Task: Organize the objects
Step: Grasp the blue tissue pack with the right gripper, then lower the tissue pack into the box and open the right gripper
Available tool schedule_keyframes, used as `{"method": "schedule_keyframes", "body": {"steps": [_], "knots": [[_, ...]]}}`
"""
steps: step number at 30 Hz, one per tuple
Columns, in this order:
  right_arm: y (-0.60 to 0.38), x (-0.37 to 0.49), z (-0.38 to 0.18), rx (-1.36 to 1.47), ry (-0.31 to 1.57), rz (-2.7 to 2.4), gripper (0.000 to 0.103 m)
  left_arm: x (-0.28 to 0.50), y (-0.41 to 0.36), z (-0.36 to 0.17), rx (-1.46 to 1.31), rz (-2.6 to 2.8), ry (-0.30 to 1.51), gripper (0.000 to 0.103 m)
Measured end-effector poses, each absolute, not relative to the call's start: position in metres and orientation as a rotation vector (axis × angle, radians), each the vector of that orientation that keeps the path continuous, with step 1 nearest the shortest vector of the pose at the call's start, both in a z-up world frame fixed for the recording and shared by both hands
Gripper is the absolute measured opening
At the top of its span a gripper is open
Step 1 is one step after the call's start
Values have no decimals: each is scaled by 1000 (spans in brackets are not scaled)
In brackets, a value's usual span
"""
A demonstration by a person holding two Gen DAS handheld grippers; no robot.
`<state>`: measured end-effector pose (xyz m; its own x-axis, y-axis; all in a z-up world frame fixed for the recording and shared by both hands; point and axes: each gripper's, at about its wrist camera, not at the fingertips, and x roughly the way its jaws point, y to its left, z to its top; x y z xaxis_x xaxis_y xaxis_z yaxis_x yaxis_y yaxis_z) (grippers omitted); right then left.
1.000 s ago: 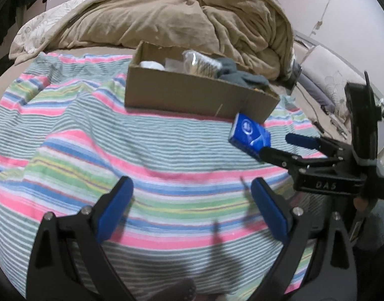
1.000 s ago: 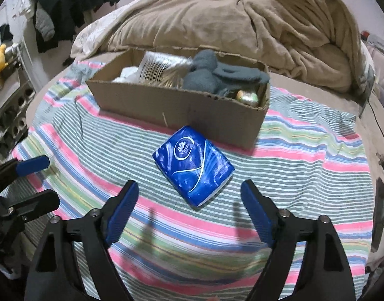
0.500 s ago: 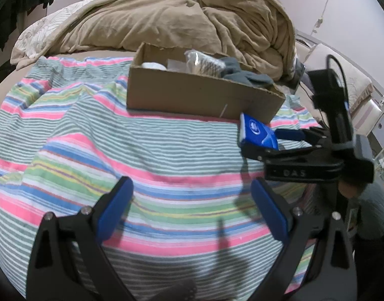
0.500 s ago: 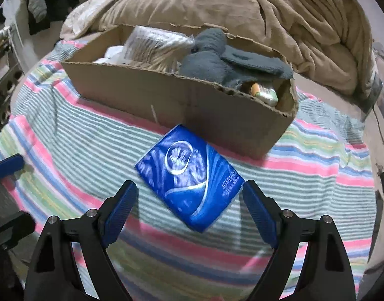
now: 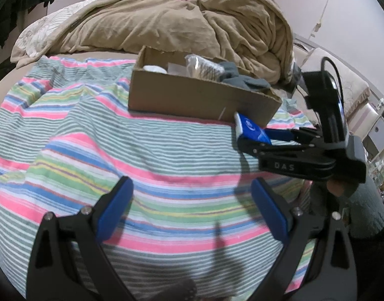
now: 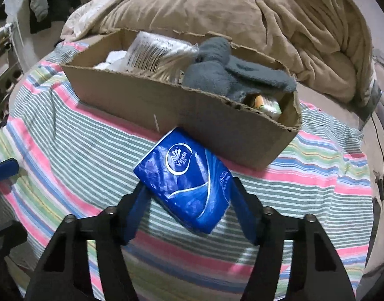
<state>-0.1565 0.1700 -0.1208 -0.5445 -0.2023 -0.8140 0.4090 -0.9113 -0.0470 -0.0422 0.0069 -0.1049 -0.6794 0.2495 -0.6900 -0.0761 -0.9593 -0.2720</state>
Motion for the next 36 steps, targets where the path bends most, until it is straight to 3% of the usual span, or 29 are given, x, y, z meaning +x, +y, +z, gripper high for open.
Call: {"method": "schedule_keyframes", "body": {"steps": [5, 6, 12, 28, 36], "knots": [[175, -152, -115, 1227, 269, -2457, 48, -42, 4, -98, -1146, 2730, -325, 96], [175, -150, -113, 1215, 265, -2452, 41, -42, 2, -96, -1141, 2738, -323, 96], [172, -141, -104, 1169, 251, -2437, 32, -49, -11, -84, -1109, 2793, -307, 96], [182, -133, -31, 980, 209, -2505, 29, -90, -40, -57, -1028, 2864, -254, 96], [179, -169, -29, 1001, 251, -2553, 29, -113, -49, -58, -1017, 2853, -321, 96]]}}
